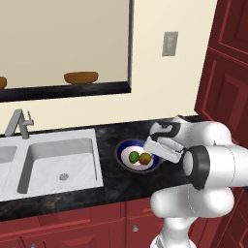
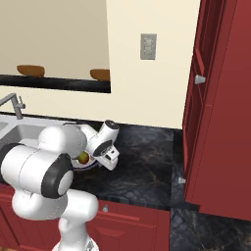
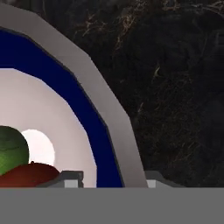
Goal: Dump the mango and avocado from the bowl so the bowl can be washed. Place the bowl in the sink after clearing the leftovers.
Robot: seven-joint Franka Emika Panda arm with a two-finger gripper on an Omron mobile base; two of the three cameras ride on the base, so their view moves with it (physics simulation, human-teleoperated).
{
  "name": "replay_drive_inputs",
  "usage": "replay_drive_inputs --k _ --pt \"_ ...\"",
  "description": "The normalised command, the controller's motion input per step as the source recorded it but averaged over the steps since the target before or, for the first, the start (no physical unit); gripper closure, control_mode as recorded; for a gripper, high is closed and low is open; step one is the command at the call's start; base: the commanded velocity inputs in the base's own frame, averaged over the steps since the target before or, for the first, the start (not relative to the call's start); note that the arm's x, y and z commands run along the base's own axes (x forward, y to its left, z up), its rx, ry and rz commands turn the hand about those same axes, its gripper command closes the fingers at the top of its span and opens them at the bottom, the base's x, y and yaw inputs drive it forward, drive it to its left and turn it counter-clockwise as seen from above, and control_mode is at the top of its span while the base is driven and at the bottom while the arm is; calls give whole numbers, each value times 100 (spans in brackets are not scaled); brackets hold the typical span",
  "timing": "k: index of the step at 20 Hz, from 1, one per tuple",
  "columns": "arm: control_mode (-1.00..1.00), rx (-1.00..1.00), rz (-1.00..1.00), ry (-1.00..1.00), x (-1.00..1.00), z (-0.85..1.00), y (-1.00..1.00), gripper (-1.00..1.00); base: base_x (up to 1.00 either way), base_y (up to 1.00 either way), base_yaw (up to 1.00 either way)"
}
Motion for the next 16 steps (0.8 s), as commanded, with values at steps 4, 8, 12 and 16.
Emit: replay_drive_inputs --k 4,8,12,16 --pt "-100 0 0 -14 -32 57 0 100 0 0 0" --pt "-100 1 0 -10 -33 73 0 100 0 0 0" --pt "-100 10 0 -4 -49 83 0 100 0 0 0" --pt "-100 28 0 0 -63 90 0 100 0 0 0"
